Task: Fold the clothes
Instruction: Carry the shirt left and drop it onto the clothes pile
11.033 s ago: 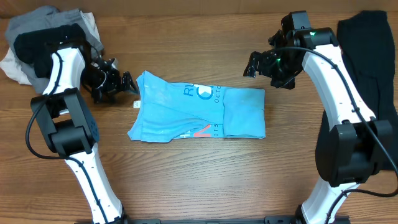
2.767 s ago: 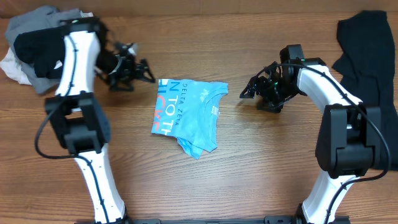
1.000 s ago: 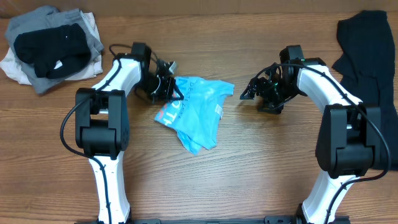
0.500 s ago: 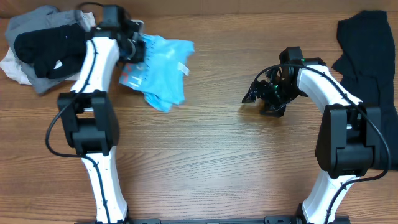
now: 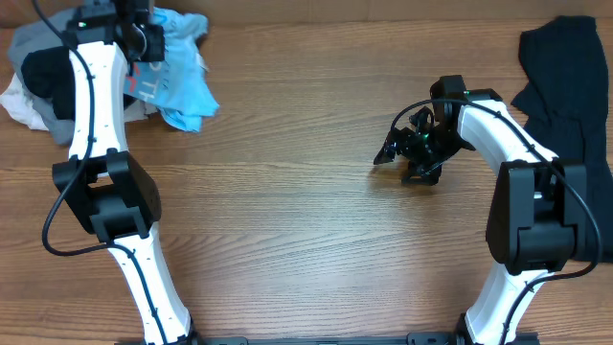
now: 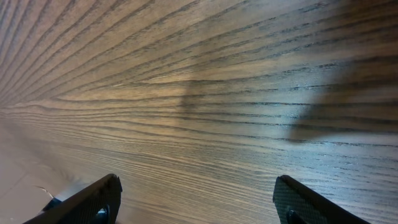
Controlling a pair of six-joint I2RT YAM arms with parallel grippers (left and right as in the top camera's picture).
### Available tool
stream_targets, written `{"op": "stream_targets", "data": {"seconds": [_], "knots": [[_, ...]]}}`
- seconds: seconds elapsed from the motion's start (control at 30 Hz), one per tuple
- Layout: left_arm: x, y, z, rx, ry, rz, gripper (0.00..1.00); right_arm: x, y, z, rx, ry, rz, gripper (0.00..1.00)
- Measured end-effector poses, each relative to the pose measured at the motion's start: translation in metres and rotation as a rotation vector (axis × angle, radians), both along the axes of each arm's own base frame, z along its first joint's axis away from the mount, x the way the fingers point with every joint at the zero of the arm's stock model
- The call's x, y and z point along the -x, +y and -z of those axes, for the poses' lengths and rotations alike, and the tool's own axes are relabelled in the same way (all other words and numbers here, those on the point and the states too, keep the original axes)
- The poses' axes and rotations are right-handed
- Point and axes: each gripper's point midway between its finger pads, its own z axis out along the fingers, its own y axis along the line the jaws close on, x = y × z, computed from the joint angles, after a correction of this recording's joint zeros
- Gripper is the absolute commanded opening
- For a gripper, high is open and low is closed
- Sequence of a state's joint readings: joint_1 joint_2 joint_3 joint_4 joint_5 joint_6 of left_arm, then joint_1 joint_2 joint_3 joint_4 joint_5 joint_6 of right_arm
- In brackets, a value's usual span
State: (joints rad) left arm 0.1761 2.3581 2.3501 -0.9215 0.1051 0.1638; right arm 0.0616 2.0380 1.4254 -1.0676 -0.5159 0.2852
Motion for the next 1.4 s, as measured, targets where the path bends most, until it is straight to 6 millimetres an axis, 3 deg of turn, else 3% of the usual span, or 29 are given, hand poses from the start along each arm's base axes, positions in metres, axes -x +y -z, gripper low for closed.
{"op": "stream_targets", "data": {"seconds": [0.37,0.5,0.8,0.97,1.07,1.23,1.4], "knots": [[-0.008,0.016,-0.062,-0.035,-0.124,-0.036,0.04,0.003,0.0,0.0,0.002,0.011,0.0,0.82],[-0.001,0.034,-0.06,-0.032,-0.105,-0.08,0.04,0.004,-0.002,0.001,0.011,0.019,-0.001,0.82],[0.021,0.109,-0.058,-0.006,-0.096,-0.268,0.04,0.011,-0.004,0.001,0.025,0.046,-0.002,0.82],[0.033,0.14,-0.058,0.0,-0.098,-0.331,0.04,0.017,-0.005,0.001,0.031,0.075,-0.003,0.82],[0.037,0.151,-0.057,0.004,-0.098,-0.356,0.17,0.019,-0.006,0.001,0.037,0.084,-0.004,0.82],[0.035,0.165,-0.046,0.003,-0.096,-0.376,0.14,0.024,-0.008,0.001,0.047,0.107,-0.005,0.82],[0.035,0.182,-0.019,-0.001,-0.063,-0.402,0.55,0.029,-0.01,0.001,0.06,0.126,-0.007,0.82]]}}
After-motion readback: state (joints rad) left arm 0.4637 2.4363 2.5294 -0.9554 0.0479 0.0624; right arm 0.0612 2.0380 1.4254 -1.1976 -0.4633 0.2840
